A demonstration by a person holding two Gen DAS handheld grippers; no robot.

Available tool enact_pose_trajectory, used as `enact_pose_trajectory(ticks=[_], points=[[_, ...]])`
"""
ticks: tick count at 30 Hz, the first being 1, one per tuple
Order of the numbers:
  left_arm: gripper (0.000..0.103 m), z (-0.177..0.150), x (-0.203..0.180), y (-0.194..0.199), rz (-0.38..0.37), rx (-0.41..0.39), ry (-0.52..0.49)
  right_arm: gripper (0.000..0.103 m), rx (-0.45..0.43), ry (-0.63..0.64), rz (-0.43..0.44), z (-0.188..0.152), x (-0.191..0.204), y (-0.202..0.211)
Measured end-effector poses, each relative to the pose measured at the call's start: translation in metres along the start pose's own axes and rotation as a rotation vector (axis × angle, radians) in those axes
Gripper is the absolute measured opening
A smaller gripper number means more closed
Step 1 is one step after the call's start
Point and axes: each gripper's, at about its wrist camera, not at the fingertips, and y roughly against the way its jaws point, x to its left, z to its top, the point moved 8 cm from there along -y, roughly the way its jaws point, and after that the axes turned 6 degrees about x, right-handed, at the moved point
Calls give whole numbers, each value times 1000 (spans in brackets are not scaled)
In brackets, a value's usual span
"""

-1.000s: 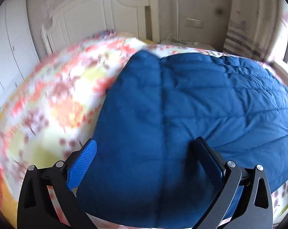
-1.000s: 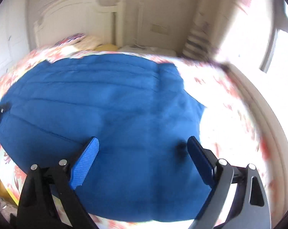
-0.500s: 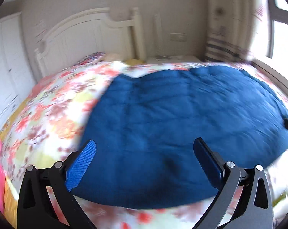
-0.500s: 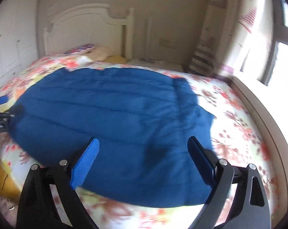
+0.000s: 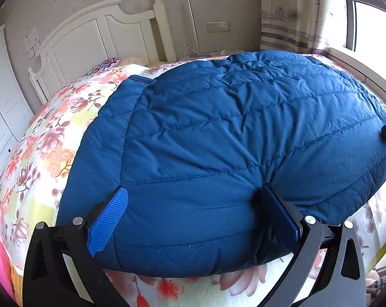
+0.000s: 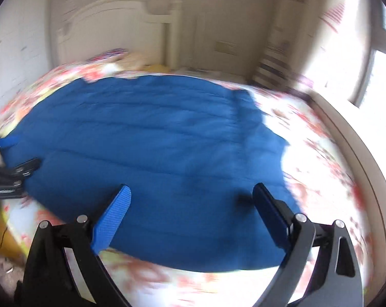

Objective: Fold large clothes
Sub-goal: 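Release the hem and press the folded jacket flat with both grippers, then grasp the end of the folded jacket with the right gripper and lift it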

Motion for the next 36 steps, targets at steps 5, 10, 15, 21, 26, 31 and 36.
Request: enact_pose_trajectory(ticks=[5,10,15,21,26,31,36], points=[[99,0,0,-2,0,-4,-1,95,12,-56,79,-16,-12,-13],[99,-1,1,-3,-7,-4,-3,96,24,-61,90,-14,-15,-16],[99,-1,0,-3,-6,-5,-6,96,22,-74,82,-14,-15,-2],[99,-2,-1,-3,-11,-11,-8,97,16,-186,163,-48,-24,40],[99,-2,-1,-2,-11,-16,-7,97,89,-330,271,-83,-36,40],[99,-3,0,-2,-16,-17,-13,97,118,-438,348,-79,-34,20],[99,-3,-1,-2,-14,-13,-14,99,116,-541,379,-52,-29,-5]])
